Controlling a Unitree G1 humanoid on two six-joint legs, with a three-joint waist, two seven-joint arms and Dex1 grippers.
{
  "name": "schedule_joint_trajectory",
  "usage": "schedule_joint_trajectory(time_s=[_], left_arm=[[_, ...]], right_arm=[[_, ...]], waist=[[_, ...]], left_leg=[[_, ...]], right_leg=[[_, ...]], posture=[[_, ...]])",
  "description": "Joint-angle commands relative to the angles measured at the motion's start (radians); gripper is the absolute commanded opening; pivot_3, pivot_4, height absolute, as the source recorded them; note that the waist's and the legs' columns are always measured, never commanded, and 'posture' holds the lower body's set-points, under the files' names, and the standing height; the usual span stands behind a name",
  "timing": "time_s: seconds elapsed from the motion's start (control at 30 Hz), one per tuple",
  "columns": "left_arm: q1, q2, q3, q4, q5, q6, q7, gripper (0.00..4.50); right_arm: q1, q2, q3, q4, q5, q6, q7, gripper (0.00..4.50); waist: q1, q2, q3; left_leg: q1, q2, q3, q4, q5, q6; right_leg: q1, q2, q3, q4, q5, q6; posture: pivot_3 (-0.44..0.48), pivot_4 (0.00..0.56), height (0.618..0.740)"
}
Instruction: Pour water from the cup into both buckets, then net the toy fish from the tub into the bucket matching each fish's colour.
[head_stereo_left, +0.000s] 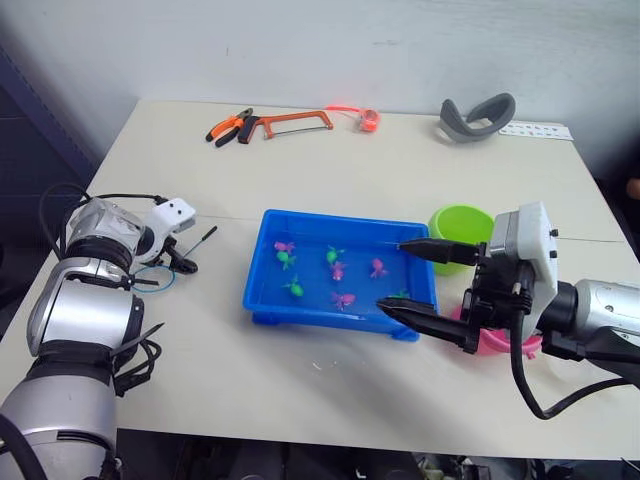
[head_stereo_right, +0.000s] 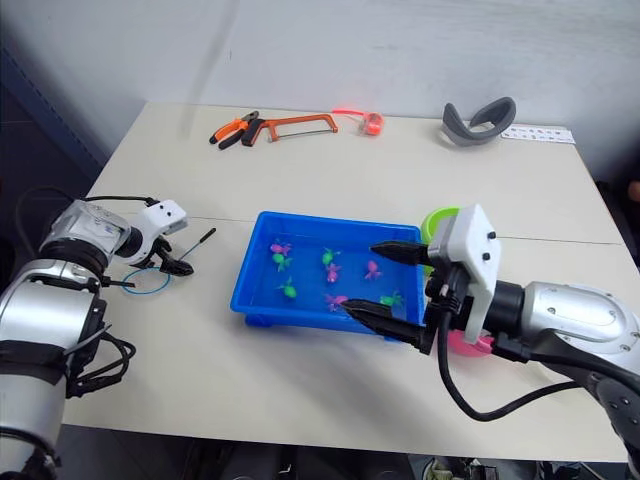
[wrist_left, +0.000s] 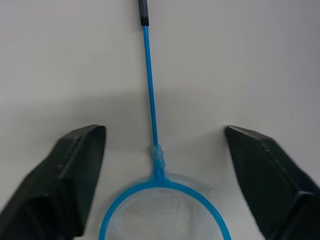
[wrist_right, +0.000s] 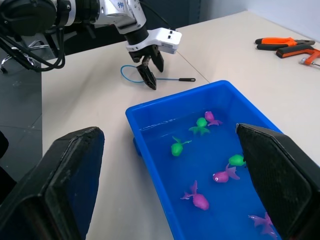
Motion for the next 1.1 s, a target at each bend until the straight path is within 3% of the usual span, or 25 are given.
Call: schedule_joint_trajectory(time_s=[0.03,0.2,0.6,0.8,0.83,0.97,1.03,1.1], left_arm=[[-0.001,0.007,0.002,0.008,0.017,0.004,-0.002,2.41],[0.005,0.004,-0.001,0.008,0.021,0.011,-0.005,0.06],[0.004,0.04,0.072,-0.012,-0.032,0.005,-0.002,0.02],[-0.058,0.082,0.21,-0.074,-0.166,-0.046,-0.096,0.02],[-0.066,0.086,0.231,-0.087,-0.188,-0.05,-0.122,0.02],[-0.029,0.105,0.286,-0.334,-0.344,-0.049,-0.479,0.02],[0.009,0.102,0.284,-0.457,-0.392,0.002,-0.558,0.02],[0.077,0.095,0.273,-0.685,-0.466,0.071,-0.634,0.02]], right_arm=[[0.002,-0.018,-0.038,-0.028,0.02,-0.007,-0.004,4.5],[0.004,-0.019,-0.045,-0.027,0.022,-0.007,-0.004,4.5],[0.047,-0.059,-0.074,-0.017,0.022,0.002,0.03,4.5],[0.046,-0.107,-0.12,0.029,0.059,0.021,0.097,4.5],[0.042,-0.114,-0.128,0.039,0.061,0.023,0.109,4.5],[-0.012,-0.171,-0.139,0.1,0.032,0.028,0.171,4.5],[-0.024,-0.189,-0.144,0.121,0.029,0.031,0.197,4.5],[-0.043,-0.219,-0.147,0.152,0.012,0.034,0.245,4.5]], waist=[[-0.001,0.0,0.0],[0.0,0.0,0.0],[0.0,0.0,0.0],[0.0,0.0,0.0],[0.001,0.0,0.0],[0.0,0.0,0.0],[0.001,0.0,0.0],[-0.001,0.001,0.0]], left_leg=[[0.0,0.0,0.0,0.0,0.0,0.0],[0.0,0.0,0.0,0.001,0.0,0.0],[0.0,0.0,0.0,0.002,0.0,0.0],[-0.003,0.0,-0.001,0.005,0.0,0.0],[-0.005,0.0,-0.002,0.007,0.0,0.0],[-0.009,0.0,-0.003,0.011,0.0,0.001],[-0.009,0.0,-0.003,0.011,0.0,0.001],[-0.008,0.0,-0.005,0.011,0.0,0.001]], right_leg=[[0.0,0.0,0.0,0.0,0.0,0.0],[0.0,0.0,0.0,0.001,0.0,0.0],[0.0,0.0,0.0,0.002,0.0,0.0],[-0.002,0.0,-0.001,0.003,0.0,0.0],[-0.003,0.0,-0.002,0.004,0.0,0.0],[-0.005,0.0,-0.004,0.006,0.0,0.0],[-0.005,0.0,-0.004,0.006,0.0,0.0],[-0.003,0.0,-0.004,0.005,0.0,0.0]], posture=[[0.0,0.15,0.74],[0.0,0.15,0.74],[0.0,0.15,0.74],[0.0,0.15,0.74],[0.0,0.15,0.74],[0.0,0.15,0.74],[0.0,0.15,0.74],[0.0,0.15,0.74]])
